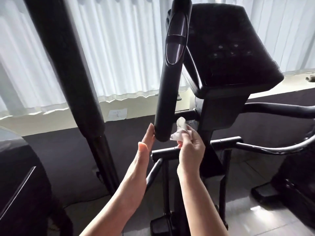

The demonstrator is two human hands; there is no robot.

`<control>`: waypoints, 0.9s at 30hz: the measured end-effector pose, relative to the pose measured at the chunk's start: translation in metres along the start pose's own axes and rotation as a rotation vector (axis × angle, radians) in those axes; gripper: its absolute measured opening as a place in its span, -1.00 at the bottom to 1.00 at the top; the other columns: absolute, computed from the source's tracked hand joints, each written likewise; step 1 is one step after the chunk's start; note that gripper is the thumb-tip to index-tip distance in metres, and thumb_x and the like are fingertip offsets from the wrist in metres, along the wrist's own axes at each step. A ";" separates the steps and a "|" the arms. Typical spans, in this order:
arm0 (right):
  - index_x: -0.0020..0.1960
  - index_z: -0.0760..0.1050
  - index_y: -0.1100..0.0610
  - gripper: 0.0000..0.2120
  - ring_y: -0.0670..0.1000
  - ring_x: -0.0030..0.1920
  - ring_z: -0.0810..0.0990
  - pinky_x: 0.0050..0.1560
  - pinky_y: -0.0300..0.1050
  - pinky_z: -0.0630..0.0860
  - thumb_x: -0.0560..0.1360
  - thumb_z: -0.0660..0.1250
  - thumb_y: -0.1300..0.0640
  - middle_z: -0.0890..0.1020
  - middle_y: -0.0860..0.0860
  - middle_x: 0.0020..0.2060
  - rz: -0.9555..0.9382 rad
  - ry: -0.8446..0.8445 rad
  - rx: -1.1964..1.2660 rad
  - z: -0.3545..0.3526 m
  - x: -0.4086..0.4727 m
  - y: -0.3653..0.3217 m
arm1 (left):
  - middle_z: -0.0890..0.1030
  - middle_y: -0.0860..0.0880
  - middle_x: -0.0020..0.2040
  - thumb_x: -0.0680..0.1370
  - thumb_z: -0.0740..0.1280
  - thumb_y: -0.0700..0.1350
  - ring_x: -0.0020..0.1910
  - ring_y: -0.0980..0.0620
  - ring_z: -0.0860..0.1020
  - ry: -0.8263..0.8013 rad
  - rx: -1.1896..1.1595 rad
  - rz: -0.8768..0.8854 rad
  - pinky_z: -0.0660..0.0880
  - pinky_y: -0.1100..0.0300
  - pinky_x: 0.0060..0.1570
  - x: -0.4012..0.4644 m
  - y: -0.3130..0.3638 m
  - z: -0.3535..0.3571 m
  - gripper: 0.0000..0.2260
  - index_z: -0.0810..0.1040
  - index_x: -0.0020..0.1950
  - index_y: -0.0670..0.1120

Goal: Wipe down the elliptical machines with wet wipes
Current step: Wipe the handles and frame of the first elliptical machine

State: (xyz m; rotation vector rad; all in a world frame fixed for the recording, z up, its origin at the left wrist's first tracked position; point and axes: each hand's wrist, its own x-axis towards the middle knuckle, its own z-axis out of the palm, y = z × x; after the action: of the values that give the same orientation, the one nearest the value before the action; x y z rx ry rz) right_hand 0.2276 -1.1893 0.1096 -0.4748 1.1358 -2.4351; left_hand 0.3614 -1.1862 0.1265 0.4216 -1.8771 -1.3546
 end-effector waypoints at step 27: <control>0.07 0.64 0.23 -0.77 0.10 -0.07 0.57 0.08 -0.17 0.48 0.51 0.29 0.40 0.61 0.10 -0.09 -1.377 -0.234 -0.901 0.043 -0.005 -0.099 | 0.29 -0.06 0.49 0.56 0.25 -0.02 0.53 -0.08 0.21 0.558 0.818 0.671 0.24 -0.13 0.45 -0.030 0.016 -0.063 -0.62 0.41 0.38 0.02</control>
State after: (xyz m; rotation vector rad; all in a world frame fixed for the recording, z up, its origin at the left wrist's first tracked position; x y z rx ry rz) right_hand 0.2308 -1.1569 0.2124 -2.3766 2.2082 -2.3622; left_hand 0.4301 -1.2023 0.1381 0.4414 -1.7613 0.0210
